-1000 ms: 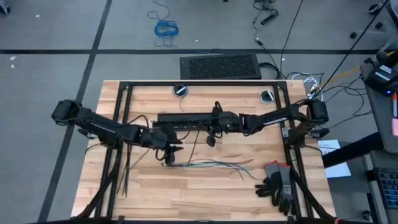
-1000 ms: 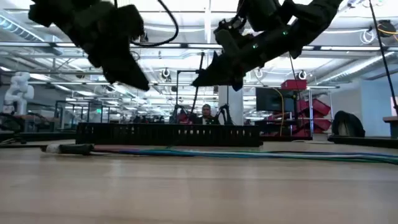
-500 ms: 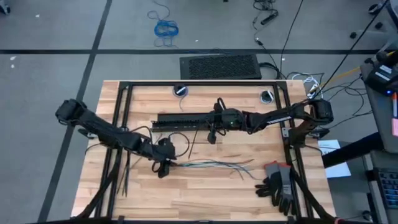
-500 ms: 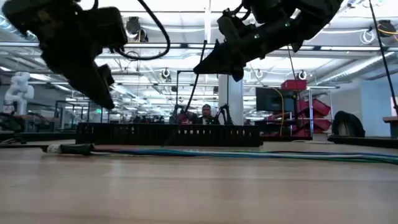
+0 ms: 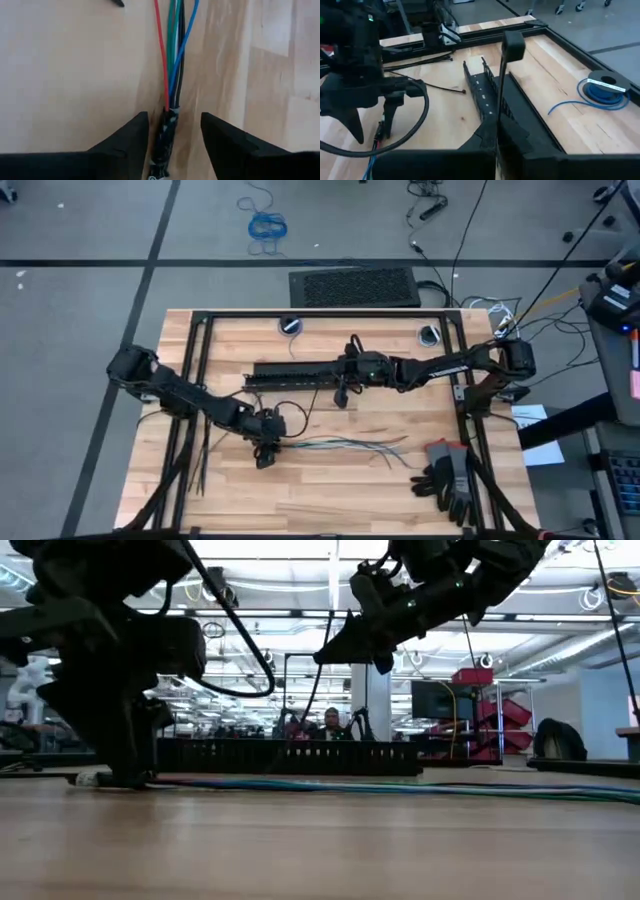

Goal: Ziptie cables
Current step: Wrap the cable wires with zip tie

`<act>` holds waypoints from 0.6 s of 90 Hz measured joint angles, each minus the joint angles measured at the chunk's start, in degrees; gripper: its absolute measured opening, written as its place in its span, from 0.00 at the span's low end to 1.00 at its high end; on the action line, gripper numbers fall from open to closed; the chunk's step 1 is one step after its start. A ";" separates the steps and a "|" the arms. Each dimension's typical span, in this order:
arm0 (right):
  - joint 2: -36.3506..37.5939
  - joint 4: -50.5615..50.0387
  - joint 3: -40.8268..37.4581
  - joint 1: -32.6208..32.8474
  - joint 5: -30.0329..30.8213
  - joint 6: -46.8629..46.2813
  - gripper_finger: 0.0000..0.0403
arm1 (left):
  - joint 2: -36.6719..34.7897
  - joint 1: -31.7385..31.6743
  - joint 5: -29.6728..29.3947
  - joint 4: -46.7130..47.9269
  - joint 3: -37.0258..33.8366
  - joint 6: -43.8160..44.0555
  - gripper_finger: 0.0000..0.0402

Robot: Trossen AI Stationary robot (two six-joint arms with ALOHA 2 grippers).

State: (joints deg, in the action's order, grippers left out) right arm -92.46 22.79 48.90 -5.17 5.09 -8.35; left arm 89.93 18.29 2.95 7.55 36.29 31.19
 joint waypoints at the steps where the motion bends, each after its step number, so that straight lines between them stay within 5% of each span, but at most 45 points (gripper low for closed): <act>1: 0.01 -0.05 0.00 0.00 -0.34 -0.03 0.00 | 0.17 -0.08 -0.02 0.01 0.02 0.01 0.43; 26: 0.01 -1.91 0.00 0.09 -3.96 1.23 0.00 | 1.66 -2.92 -0.06 0.02 0.07 -1.70 0.04; 54: 0.00 -2.00 0.00 0.93 -5.43 -0.47 0.00 | -2.24 -3.59 -3.53 2.30 1.61 -4.22 0.01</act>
State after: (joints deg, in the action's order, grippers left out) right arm -92.46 20.80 48.90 -4.24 -0.33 -8.82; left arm 87.69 14.70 -0.59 9.85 37.90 26.97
